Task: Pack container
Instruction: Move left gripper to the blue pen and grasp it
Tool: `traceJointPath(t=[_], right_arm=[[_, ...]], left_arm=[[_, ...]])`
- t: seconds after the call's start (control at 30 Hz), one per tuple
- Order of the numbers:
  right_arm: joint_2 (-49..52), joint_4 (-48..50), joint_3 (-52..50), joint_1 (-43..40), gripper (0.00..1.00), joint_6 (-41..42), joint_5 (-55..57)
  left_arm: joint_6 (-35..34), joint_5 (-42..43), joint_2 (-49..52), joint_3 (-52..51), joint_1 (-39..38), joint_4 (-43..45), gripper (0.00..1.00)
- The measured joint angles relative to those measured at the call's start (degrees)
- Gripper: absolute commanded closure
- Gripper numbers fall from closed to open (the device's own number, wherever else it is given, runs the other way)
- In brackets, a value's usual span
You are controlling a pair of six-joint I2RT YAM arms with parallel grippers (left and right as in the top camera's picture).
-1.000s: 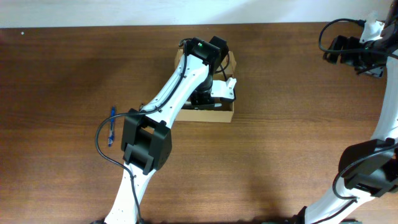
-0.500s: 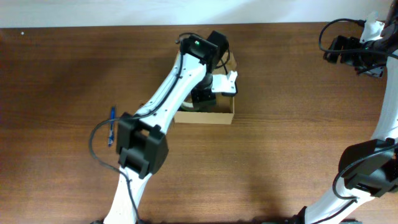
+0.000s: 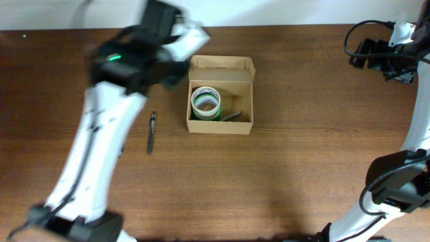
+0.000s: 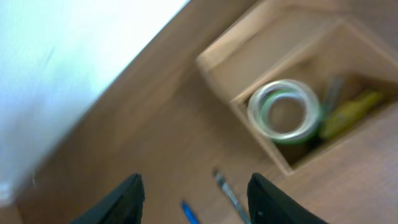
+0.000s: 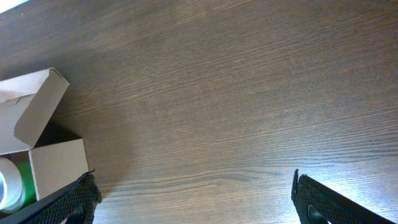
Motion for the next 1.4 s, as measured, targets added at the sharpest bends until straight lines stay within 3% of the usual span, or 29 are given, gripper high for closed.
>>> traceJointPath(t=[0.27, 0.43, 1.07, 1.23, 1.4], right_arm=[[0.0, 0.0, 0.0, 0.0, 0.01, 0.1, 0.0], [0.0, 0.0, 0.0, 0.0, 0.01, 0.0, 0.0], [0.0, 0.0, 0.0, 0.0, 0.01, 0.0, 0.0], [0.0, 0.0, 0.0, 0.0, 0.01, 0.0, 0.0], [0.0, 0.0, 0.0, 0.0, 0.01, 0.0, 0.0]], left_arm=[[-14.0, 1.6, -4.3, -30.1, 17.7, 9.3, 0.46], [-16.6, 3.3, -2.8, -36.8, 21.8, 11.4, 0.46], [-18.0, 4.3, 14.6, -38.6, 26.2, 16.1, 0.46], [-17.7, 4.7, 15.2, -38.7, 27.9, 16.3, 0.59], [-16.5, 5.2, 15.2, -38.8, 27.8, 17.4, 0.63]])
